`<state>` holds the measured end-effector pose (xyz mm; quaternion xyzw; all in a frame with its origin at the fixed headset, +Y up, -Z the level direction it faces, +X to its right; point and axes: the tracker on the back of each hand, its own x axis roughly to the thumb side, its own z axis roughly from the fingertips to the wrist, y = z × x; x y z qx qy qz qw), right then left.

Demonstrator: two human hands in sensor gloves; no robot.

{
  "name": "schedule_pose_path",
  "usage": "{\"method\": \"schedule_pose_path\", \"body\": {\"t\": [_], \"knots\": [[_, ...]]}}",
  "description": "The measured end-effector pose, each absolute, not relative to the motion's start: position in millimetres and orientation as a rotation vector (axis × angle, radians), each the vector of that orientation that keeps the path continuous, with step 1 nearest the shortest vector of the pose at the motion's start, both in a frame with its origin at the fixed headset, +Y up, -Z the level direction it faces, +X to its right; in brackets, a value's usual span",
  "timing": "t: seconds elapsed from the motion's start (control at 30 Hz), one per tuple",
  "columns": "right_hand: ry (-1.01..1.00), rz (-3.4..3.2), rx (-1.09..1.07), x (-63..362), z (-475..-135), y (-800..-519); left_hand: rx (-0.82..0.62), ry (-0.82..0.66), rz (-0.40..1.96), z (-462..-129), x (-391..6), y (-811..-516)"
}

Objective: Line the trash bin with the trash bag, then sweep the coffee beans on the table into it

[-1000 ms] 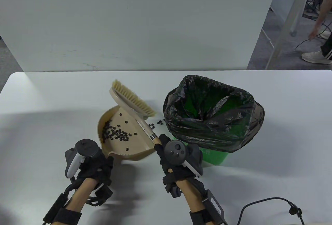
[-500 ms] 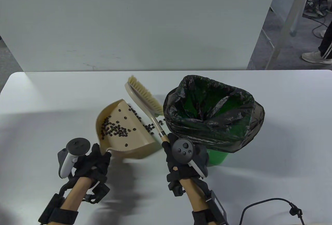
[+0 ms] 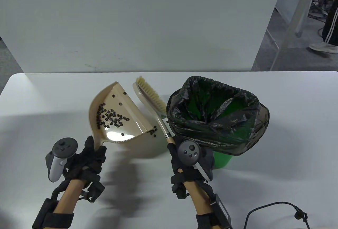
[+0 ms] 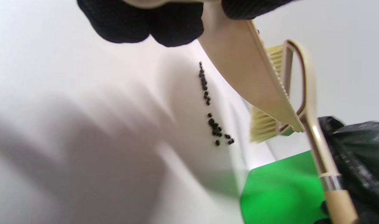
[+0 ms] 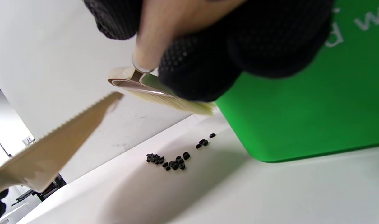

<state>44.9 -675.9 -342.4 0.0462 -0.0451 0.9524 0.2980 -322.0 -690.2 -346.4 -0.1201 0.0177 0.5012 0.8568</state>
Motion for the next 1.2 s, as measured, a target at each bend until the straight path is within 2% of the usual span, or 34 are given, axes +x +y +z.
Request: {"method": "schedule_pose_path", "body": {"t": [0.2,0.33,0.47,0.63,0.73,0.97,1.2], "knots": [[-0.115,2.470,0.099,47.5,-341.3,-674.3,-0.189,-0.001,1.176,-340.9,-329.6,-679.6],[-0.112,2.486,0.103,47.9,-341.0,-674.0,-0.144,-0.039,1.115,-338.4,-324.3,-669.2],[-0.091,2.491,0.102,49.3,-341.0,-675.1,-0.022,-0.112,1.052,-336.4,-309.2,-650.0],[-0.079,2.498,0.098,49.9,-340.2,-676.2,0.070,-0.235,1.015,-334.8,-274.1,-603.6],[-0.069,2.503,0.103,49.2,-340.3,-676.5,0.078,-0.284,0.977,-335.7,-248.2,-575.3],[-0.045,2.529,0.119,46.6,-340.3,-678.9,0.161,-0.309,0.701,-346.5,-186.4,-523.9],[-0.043,2.527,0.120,47.6,-340.3,-679.6,0.279,-0.310,0.331,-360.1,-135.6,-502.9]]}}
